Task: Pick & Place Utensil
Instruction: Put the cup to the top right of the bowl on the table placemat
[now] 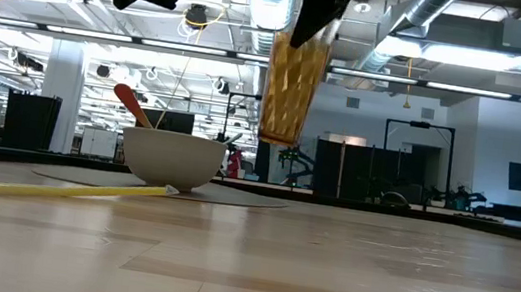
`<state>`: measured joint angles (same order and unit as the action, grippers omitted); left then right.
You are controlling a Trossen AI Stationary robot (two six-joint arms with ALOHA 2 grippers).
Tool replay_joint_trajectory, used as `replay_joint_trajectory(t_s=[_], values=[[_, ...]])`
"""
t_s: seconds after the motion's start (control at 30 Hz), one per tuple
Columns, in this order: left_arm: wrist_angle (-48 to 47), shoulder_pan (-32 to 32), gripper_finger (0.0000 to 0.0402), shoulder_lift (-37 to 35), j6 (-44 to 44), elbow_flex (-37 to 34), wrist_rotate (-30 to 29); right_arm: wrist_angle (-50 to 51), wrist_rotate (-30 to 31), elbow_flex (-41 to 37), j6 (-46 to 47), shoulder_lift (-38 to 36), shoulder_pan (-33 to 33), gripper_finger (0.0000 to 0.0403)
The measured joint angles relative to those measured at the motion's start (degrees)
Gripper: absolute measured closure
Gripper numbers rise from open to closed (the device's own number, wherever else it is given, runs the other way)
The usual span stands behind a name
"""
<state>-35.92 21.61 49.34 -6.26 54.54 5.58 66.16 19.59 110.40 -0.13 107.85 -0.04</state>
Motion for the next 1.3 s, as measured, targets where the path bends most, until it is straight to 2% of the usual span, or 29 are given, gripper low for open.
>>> replay_joint_trajectory(t_s=[0.2,0.37,0.43,0.7,0.93,1.13,1.3], values=[[0.0,-0.01,0.033,0.0,0.0,0.0,0.0,-3.84,-1.14,-0.03,-6.41,0.41,-9.25,0.0399],[0.01,0.01,0.033,0.0,0.0,0.0,0.0,-11.74,-13.79,0.0,-7.49,1.05,-15.83,0.04],[0.0,0.01,0.033,0.0,0.47,0.0,0.0,-14.21,-16.71,0.01,-7.79,2.21,-17.13,0.0401],[0.03,0.01,0.033,-0.02,1.86,0.0,-0.01,-14.9,-14.58,-0.1,-11.19,9.17,-18.53,0.0401],[0.04,0.01,0.033,-0.02,1.95,0.0,0.0,-15.68,-15.39,-0.06,-13.93,9.71,-18.46,0.0395],[0.2,-0.01,0.033,-0.02,1.67,0.0,0.0,-16.0,-20.58,-0.01,-13.69,9.79,-19.01,0.0376],[0.27,0.01,0.033,-0.02,1.43,0.0,-0.01,-15.49,-20.79,-0.01,-13.53,12.19,-19.02,0.0373]])
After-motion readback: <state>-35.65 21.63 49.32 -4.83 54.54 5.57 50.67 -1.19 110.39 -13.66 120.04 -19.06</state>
